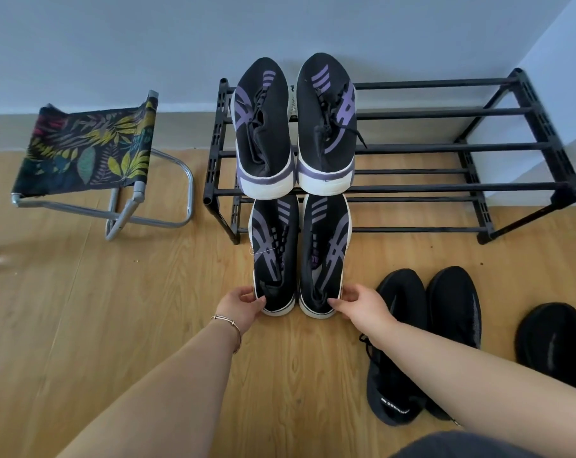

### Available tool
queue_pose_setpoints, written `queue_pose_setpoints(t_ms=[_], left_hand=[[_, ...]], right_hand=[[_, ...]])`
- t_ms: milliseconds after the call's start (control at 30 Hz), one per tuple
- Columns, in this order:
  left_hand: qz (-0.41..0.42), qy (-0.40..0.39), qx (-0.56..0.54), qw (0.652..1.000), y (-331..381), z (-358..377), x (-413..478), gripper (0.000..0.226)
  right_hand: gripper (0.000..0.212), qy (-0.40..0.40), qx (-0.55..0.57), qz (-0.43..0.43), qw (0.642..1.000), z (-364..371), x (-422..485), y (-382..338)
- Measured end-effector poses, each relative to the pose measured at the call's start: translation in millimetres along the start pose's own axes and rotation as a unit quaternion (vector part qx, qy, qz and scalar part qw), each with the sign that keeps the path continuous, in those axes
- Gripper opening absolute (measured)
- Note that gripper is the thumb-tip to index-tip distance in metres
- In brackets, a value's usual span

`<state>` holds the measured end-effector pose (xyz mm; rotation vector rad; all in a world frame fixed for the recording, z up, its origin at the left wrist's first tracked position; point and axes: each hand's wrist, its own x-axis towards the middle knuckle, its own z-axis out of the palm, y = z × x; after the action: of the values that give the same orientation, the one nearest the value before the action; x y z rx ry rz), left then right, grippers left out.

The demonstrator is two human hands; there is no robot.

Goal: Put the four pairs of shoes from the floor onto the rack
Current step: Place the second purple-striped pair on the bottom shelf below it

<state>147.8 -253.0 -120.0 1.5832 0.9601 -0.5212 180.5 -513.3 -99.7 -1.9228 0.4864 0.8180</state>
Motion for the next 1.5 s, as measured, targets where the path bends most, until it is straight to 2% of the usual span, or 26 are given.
queue_pose_setpoints(t_ms=[133,267,400,533,633,800,967,1133,1233,1367,1500], left_hand=[[0.003,0.015,-0.028,1.000,-0.5,1.4,-8.3,0.045],[-0.016,-0.028,-0.158,0.987,8.7,4.6,-17.7,0.037],[-0.006,-0.023,-0.188,0.982,32.4,7.2,-15.2,0.029],[0.016,0.000,-0.152,0.988,65.3,8.5,-3.6,0.040],[0.032,0.020,-0.144,0.989,84.0,7.6,5.6,0.035],[0.043,0.047,-0.126,0.990,99.1,7.6,18.4,0.036],[0.066,0.065,-0.115,0.989,104.0,11.2,28.3,0.048],[0.115,0.122,-0.066,0.984,110.0,18.1,25.9,0.051],[0.117,0.143,-0.031,0.982,111.9,18.6,23.5,0.052],[0.119,0.134,-0.006,0.984,114.8,16.8,25.5,0.053],[0.126,0.115,0.020,0.985,116.5,13.8,26.7,0.054]], right_hand=[[0.042,0.013,0.052,0.009,0.999,-1.1,2.9,3.0],[0.034,-0.013,0.206,0.003,0.979,-11.7,4.1,-0.4],[0.044,0.000,0.252,-0.006,0.968,-22.9,14.9,-17.3],[0.047,0.031,0.228,-0.026,0.973,-28.1,30.1,-42.6],[0.041,0.043,0.213,-0.050,0.975,-26.6,41.1,-54.8],[0.058,0.021,0.140,-0.093,0.986,-24.4,52.2,-63.9],[0.054,0.043,0.105,-0.105,0.988,-28.3,63.7,-82.5],[0.065,0.035,0.094,-0.113,0.988,-33.7,71.8,-101.8],[0.068,0.027,0.066,-0.099,0.993,-31.9,72.8,-107.6],[0.062,0.041,0.068,-0.086,0.993,-25.3,74.7,-112.0],[0.064,0.038,0.060,-0.099,0.993,-23.6,75.0,-109.6]])
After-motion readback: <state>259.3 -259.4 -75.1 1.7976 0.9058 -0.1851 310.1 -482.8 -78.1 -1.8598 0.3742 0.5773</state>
